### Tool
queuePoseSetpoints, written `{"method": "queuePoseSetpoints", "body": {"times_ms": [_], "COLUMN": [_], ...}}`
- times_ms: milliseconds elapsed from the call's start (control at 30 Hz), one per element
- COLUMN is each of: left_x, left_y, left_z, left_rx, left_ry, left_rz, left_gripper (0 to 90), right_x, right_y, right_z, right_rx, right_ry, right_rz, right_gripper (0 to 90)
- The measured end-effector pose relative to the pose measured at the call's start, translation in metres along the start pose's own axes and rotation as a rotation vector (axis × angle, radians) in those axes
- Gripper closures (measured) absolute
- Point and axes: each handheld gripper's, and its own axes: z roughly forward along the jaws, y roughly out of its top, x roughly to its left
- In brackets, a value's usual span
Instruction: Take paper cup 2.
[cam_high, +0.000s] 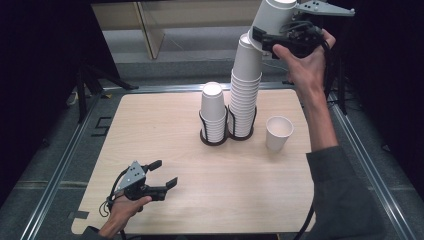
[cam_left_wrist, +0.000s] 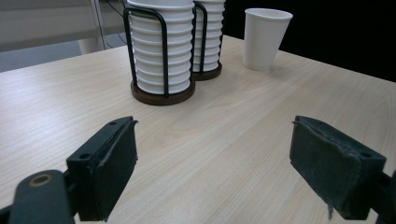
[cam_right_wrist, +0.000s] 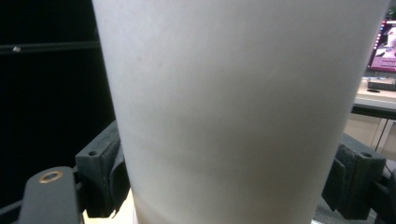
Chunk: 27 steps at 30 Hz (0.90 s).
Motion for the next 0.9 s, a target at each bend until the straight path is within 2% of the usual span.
{"method": "queuePoseSetpoints", "body": {"times_ms": [33,67,167,233,300,367,400,467,500,533,667,700,767,800,900], "left_x": [0.0,0.0,-0.001,0.0,0.0,0.0,0.0,0.0,0.0,0.001,0.001,0.001,0.001,0.001,0.001], "left_y": [0.0,-0.001,0.0,0.0,-0.001,-0.002,-0.001,-0.001,-0.002,-0.002,-0.001,-0.001,-0.001,-0.001,-0.001], "left_z": [0.0,0.001,0.0,0.0,0.003,0.003,0.002,0.001,0.003,0.003,0.002,0.002,0.002,0.002,0.002], "left_rx": [0.005,-0.007,0.003,0.004,-0.021,-0.018,-0.003,-0.003,-0.027,-0.028,-0.008,-0.008,-0.002,-0.006,-0.003], "left_ry": [0.002,-0.004,0.003,0.006,-0.002,0.005,0.017,0.019,0.005,0.006,0.022,0.021,0.021,0.02,0.019], "left_rz": [-0.001,-0.005,0.003,0.003,-0.006,-0.005,0.002,0.001,-0.003,-0.003,0.004,0.006,0.006,0.004,0.001], "left_gripper": [14.6,14.6,14.6,14.6,14.6,14.6,14.6,14.6,14.6,14.6,14.6,14.6,14.6,14.6,14.6], "right_x": [0.003,0.003,0.009,0.014,0.02,0.025,0.028,0.036,0.037,0.04,0.048,0.05,0.052,0.056,0.059], "right_y": [-0.002,-0.004,-0.015,-0.026,-0.038,-0.052,-0.059,-0.073,-0.08,-0.088,-0.121,-0.128,-0.147,-0.155,-0.175], "right_z": [-0.005,-0.009,-0.023,-0.032,-0.041,-0.048,-0.052,-0.059,-0.061,-0.063,-0.062,-0.061,-0.054,-0.052,-0.042], "right_rx": [0.01,0.014,0.033,0.045,0.062,0.068,0.068,0.064,0.056,0.057,0.075,0.081,0.085,0.109,0.108], "right_ry": [0.007,0.011,0.035,0.058,0.084,0.108,0.124,0.163,0.167,0.172,0.211,0.221,0.23,0.243,0.26], "right_rz": [0.009,-0.004,-0.012,-0.014,-0.019,-0.021,-0.01,0.037,0.019,0.024,0.057,0.083,0.058,0.091,0.08], "right_gripper": [17.5,17.5,17.5,17.5,17.5,17.5,17.5,17.5,17.5,17.4,17.4,17.5,17.4,17.5,17.4]}}
